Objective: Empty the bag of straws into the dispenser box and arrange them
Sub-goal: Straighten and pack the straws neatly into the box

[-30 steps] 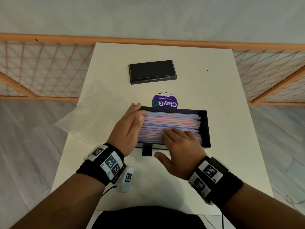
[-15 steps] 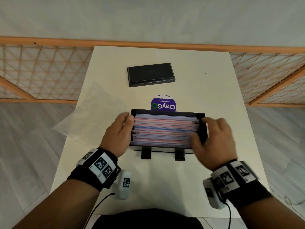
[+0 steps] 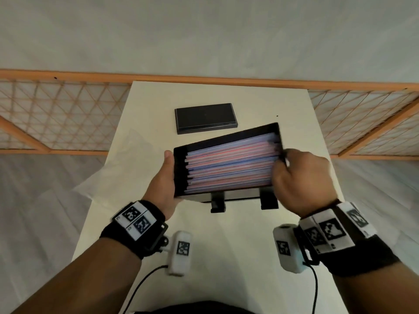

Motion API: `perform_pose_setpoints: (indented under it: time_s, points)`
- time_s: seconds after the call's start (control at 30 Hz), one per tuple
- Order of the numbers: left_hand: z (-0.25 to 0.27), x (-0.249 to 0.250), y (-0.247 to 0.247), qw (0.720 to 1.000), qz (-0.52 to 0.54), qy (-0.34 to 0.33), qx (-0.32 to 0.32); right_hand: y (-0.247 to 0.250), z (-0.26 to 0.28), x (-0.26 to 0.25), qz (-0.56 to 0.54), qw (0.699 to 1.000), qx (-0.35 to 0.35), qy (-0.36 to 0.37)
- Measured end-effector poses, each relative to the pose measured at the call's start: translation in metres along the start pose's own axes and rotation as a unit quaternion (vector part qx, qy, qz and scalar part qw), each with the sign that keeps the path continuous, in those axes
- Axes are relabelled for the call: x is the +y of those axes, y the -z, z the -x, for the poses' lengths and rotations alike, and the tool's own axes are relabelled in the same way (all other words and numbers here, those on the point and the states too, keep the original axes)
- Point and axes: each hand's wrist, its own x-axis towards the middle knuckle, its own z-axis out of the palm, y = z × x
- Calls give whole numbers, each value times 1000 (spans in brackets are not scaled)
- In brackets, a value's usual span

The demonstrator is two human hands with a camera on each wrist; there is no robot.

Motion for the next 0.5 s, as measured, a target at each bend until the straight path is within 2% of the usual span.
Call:
perform_pose_setpoints:
  time_s: [0.1,0.3,0.5]
  points:
    - [-1,6,2,1000,6,14,-4,-1,-9,-5,6,1000,-24,8]
    - [1,18,-3,999,-45,-3,20,-22,-3,23,-43,993,-75,-75]
    - [-8,-16,6,987,-160,13,22,-64,14,51,-76,972,-157,-160]
